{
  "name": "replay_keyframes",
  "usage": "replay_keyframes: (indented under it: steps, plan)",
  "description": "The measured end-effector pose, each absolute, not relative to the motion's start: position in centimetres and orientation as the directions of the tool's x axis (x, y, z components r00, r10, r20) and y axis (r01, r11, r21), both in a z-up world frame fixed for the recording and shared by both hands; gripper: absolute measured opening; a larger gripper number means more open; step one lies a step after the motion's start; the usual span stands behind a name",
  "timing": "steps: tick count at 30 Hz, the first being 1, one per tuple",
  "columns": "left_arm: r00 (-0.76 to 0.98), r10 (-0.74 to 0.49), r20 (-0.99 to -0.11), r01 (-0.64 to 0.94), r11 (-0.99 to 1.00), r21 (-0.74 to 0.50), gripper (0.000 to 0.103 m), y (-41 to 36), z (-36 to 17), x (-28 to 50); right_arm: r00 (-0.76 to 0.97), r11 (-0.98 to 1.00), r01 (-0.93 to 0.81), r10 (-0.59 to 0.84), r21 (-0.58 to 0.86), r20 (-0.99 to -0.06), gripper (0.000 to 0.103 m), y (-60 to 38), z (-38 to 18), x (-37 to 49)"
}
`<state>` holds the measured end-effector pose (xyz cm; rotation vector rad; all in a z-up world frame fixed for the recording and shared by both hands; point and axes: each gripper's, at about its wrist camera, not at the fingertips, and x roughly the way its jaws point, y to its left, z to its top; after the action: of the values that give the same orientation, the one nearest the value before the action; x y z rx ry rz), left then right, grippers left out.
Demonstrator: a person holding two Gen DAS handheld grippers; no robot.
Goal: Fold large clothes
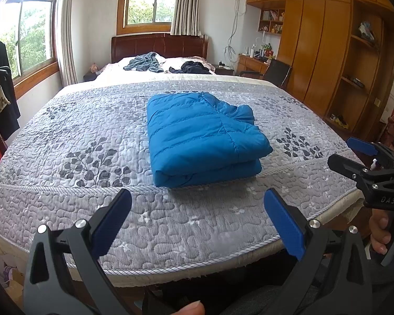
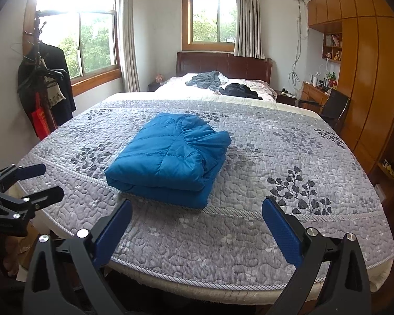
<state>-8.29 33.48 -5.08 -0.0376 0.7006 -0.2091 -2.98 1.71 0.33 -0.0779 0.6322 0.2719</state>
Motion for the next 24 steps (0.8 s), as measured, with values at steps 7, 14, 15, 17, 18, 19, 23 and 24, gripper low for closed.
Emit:
replay_keyframes:
  steps: [7,14,15,17,18,19,23,24]
  plan:
    - [0.743,-0.202,-0.638,0.175,0.979,-0.106,0.100,33.48,-5.18,-8.21,0.766,0.960,-0.280,0.227,0.006,-0.601,0.099,1.97,0.14,-3.23]
    - [0.745,-0.191,-0.639,0.163,0.981,-0.103,0.100,33.59,-5.34,-8.39,0.760,0.958,-0.287,0.236,0.012,-0.605,0.099,2.29,-0.07,-3.26]
    - [0.745,-0.191,-0.640,0.162,0.981,-0.104,0.100,33.62,-5.38,-8.39,0.761,0.958,-0.286,0.235,0.013,-0.604,0.099,2.29,-0.06,-3.26]
    - [0.743,-0.189,-0.643,0.159,0.982,-0.105,0.100,33.64,-5.43,-8.38,0.761,0.958,-0.285,0.235,0.014,-0.604,0.099,2.30,-0.10,-3.21]
    - [0.743,-0.187,-0.642,0.158,0.982,-0.104,0.100,33.65,-5.43,-8.42,0.760,0.959,-0.284,0.236,0.017,-0.605,0.099,2.30,-0.17,-3.16]
    - [0.744,-0.186,-0.642,0.157,0.982,-0.102,0.100,33.66,-5.42,-8.42,0.760,0.959,-0.284,0.236,0.017,-0.605,0.099,2.31,-0.21,-3.17]
    - [0.744,-0.185,-0.642,0.156,0.982,-0.103,0.100,33.68,-5.41,-8.44,0.759,0.959,-0.285,0.236,0.018,-0.607,0.099,2.35,-0.39,-3.15]
    - [0.744,-0.185,-0.642,0.156,0.982,-0.103,0.100,33.69,-5.41,-8.43,0.759,0.959,-0.284,0.236,0.017,-0.607,0.099,2.32,-0.41,-3.11]
